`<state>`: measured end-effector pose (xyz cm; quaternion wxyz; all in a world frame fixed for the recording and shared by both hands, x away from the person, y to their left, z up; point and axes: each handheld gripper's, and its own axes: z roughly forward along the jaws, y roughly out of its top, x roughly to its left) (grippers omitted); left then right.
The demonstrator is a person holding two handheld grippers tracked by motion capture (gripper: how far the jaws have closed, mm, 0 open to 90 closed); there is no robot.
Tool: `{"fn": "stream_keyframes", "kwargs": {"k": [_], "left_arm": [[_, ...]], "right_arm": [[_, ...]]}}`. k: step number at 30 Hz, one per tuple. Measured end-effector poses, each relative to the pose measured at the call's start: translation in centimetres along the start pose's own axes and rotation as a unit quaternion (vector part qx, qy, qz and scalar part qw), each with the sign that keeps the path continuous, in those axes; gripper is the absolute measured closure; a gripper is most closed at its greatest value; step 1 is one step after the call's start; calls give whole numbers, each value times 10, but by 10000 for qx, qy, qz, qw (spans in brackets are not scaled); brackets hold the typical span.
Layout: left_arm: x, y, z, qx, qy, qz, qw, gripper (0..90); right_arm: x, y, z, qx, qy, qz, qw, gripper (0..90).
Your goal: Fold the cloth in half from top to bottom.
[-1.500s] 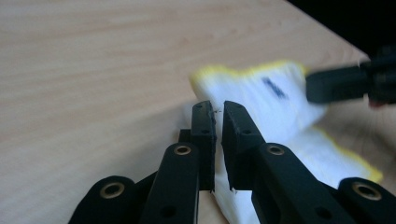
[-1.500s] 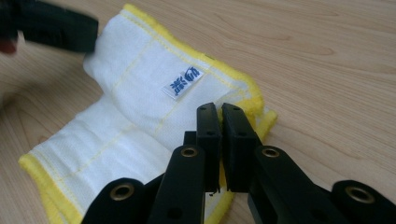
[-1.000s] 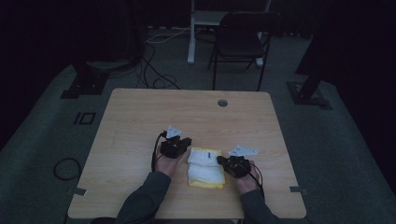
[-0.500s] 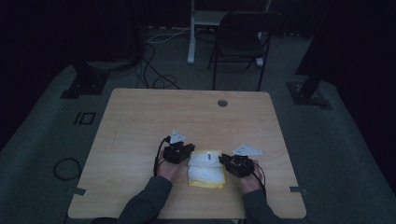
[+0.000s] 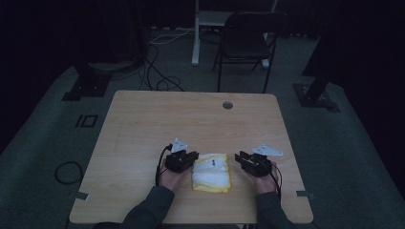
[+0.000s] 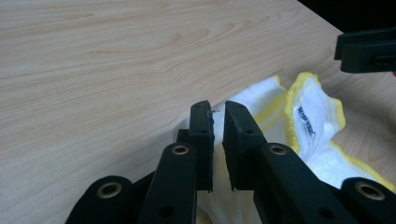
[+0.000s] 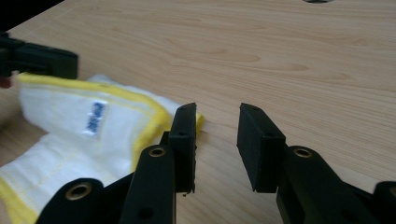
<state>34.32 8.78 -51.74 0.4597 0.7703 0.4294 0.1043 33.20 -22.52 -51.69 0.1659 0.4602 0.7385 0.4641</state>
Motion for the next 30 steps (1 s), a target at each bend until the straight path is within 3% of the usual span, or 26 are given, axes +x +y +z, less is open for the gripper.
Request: {"fn": "stream_keyframes", "kwargs": {"k": [10, 30], "left_arm": [[-6, -11, -9, 6, -87, 69, 9999, 817], [-20, -31, -15, 169, -217, 222, 9994, 808]], "right_arm": [[-8, -2, 2, 33, -86, 122, 9999, 677], [-10, -5, 3, 78, -122, 121, 9998, 679]]}}
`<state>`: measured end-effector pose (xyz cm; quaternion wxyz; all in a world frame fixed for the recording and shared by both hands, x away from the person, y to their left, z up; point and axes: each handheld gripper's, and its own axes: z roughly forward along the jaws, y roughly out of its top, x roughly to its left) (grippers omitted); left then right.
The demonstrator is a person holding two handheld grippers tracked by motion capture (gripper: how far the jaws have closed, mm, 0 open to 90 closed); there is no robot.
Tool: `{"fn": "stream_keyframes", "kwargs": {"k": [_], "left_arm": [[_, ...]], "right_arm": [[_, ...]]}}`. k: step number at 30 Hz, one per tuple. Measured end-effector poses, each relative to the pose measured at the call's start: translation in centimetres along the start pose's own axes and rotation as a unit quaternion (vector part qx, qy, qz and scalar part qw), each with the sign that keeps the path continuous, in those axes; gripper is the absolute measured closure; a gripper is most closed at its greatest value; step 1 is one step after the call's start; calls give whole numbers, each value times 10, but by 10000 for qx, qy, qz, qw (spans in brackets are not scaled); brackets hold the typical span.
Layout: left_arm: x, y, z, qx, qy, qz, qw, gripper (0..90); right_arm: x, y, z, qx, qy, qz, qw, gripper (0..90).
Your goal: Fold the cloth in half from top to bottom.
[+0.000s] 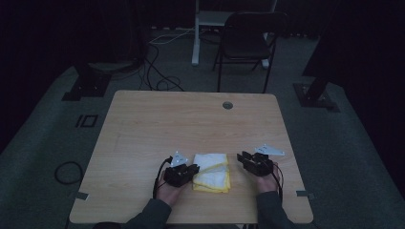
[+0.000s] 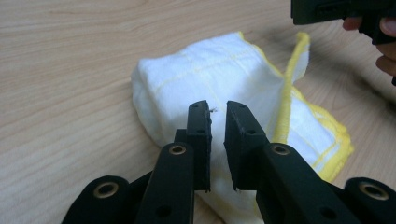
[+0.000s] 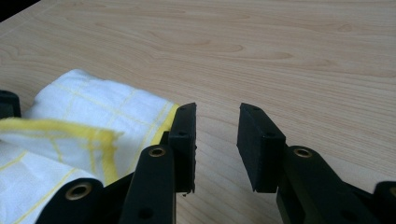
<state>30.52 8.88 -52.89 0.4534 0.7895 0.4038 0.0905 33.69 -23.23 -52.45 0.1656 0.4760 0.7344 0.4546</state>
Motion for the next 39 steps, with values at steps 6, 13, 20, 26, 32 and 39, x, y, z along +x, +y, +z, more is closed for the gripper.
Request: {"fn": "stream_keyframes", "kwargs": {"k": [6, 13, 20, 26, 32, 39], "left_arm": [[-2, -8, -5, 58, -10, 23, 10000, 806], [-7, -17, -9, 107, 10, 116, 9999, 798], [-13, -23, -13, 140, 8, 214, 9997, 794], [-11, -25, -18, 121, 38, 249, 9996, 779], [1, -22, -22, 14, 274, 189, 9994, 770], [24, -21, -24, -114, 598, 74, 9981, 768]], "right_arm": [[0, 0, 1, 16, 12, -6, 10000, 679], [0, -1, 1, 45, 18, -7, 10000, 679], [0, -1, 2, 67, 21, -24, 10000, 676], [0, -1, 2, 68, 5, -22, 10000, 674], [-2, -2, 2, 89, -10, 6, 10000, 673], [-7, -5, 4, 124, -82, -2, 9999, 671]]}}
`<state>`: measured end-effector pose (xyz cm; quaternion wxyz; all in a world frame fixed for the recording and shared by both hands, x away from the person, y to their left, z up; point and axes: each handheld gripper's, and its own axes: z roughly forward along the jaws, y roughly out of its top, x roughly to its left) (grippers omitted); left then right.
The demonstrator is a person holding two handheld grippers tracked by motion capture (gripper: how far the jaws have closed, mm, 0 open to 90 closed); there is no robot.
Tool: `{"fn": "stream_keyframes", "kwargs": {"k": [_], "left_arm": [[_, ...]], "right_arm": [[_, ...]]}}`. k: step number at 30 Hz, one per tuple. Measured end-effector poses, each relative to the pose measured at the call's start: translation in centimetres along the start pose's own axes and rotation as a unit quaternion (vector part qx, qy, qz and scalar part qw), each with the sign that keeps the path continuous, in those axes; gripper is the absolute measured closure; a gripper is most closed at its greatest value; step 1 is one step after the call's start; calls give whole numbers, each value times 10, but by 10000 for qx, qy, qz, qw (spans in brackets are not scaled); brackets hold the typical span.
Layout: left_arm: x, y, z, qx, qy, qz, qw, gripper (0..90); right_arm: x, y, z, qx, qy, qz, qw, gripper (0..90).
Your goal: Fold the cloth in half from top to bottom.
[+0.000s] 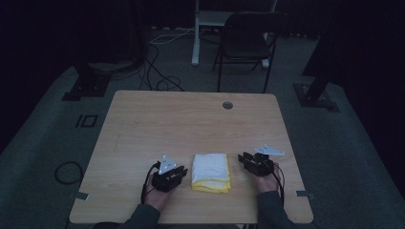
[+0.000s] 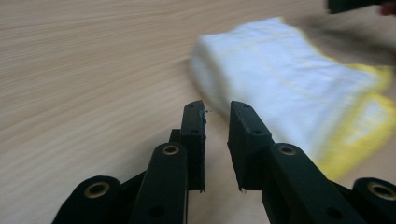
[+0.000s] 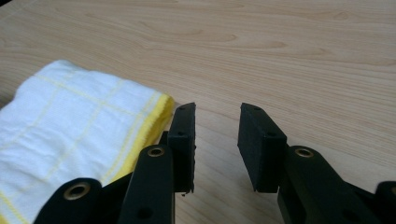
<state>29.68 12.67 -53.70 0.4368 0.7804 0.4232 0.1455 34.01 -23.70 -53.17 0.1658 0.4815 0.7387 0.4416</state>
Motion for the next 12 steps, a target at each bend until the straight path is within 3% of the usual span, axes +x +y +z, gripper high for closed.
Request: {"fn": "stream_keyframes", "kwargs": {"k": [12], "left_arm": [[25, 3, -5, -31, 462, -146, 9988, 755]], "right_arm": [[-14, -3, -2, -20, -173, 77, 9998, 667]]}}
